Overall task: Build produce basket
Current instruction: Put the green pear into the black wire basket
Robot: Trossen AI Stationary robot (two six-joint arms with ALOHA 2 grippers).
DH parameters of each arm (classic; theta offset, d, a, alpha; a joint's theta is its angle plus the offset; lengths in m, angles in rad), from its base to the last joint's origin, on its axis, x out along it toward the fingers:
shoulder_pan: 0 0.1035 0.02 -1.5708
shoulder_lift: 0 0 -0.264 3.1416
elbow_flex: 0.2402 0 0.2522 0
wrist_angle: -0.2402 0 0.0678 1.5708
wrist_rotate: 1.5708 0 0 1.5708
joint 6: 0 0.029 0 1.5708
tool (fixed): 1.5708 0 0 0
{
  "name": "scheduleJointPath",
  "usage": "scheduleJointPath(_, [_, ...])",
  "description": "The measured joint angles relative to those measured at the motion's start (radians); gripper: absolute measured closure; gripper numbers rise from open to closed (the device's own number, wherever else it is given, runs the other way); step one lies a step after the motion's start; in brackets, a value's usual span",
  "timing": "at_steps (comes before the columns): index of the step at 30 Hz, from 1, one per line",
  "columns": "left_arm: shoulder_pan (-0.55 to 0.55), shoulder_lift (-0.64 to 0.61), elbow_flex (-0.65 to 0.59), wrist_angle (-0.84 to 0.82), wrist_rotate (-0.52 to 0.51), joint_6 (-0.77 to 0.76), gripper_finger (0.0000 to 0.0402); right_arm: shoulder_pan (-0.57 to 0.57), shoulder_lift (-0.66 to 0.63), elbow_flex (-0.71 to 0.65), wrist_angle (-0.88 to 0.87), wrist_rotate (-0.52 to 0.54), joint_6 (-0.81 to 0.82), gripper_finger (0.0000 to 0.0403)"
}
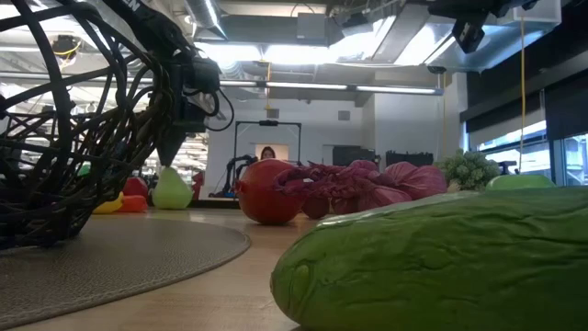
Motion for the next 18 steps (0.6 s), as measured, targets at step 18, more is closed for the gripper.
scheduleJointPath(18, [0.0, 0.0, 0.0, 0.0, 0.0, 0.028, 0.0401, 0.0, 0.0, 0.0, -0.027, 0.148, -0.129, 0.0402])
